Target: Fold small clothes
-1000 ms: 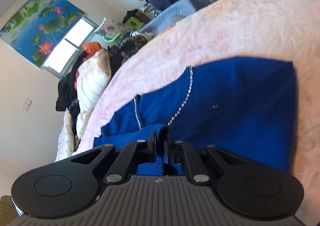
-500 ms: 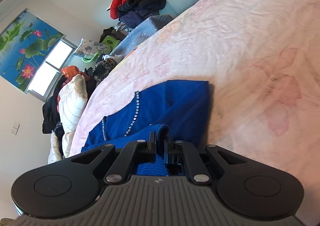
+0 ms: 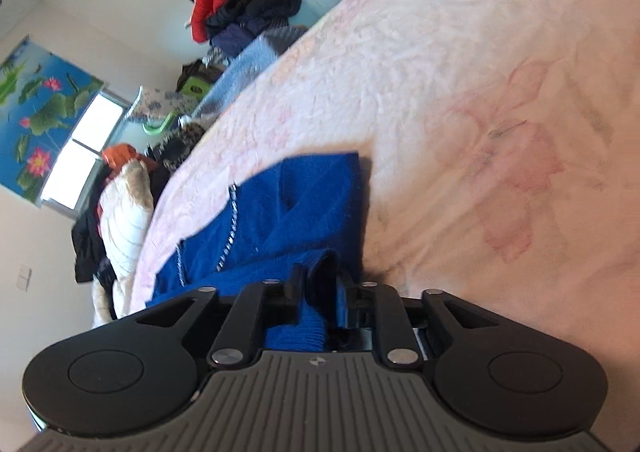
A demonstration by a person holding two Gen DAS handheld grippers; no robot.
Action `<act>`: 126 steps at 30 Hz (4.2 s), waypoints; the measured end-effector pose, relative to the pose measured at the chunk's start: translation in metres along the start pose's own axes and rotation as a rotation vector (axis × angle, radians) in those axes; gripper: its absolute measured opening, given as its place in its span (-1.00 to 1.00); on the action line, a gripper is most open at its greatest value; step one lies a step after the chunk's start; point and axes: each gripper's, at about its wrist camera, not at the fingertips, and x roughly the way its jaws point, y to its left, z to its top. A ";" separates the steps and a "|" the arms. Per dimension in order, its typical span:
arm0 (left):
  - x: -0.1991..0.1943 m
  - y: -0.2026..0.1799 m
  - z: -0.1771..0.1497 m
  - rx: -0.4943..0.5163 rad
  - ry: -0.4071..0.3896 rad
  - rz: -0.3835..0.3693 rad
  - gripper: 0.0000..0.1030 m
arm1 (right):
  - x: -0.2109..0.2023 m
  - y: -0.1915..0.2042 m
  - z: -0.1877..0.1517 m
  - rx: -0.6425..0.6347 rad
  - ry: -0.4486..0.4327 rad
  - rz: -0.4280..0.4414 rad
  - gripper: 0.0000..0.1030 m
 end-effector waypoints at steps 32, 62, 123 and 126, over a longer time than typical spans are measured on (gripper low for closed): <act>0.082 -0.081 -0.030 0.839 -0.346 0.462 0.19 | 0.026 0.089 -0.063 -0.538 0.037 -0.111 0.12; -0.161 0.047 -0.229 0.872 -0.083 0.215 0.41 | -0.126 0.101 -0.299 -0.856 0.151 -0.152 0.75; -0.209 0.136 -0.147 0.235 0.229 0.055 -0.76 | -0.165 -0.029 -0.292 0.375 0.420 0.288 -0.38; -0.211 0.134 -0.148 0.243 0.215 0.058 -0.88 | -0.167 -0.038 -0.293 0.434 0.398 0.317 -0.77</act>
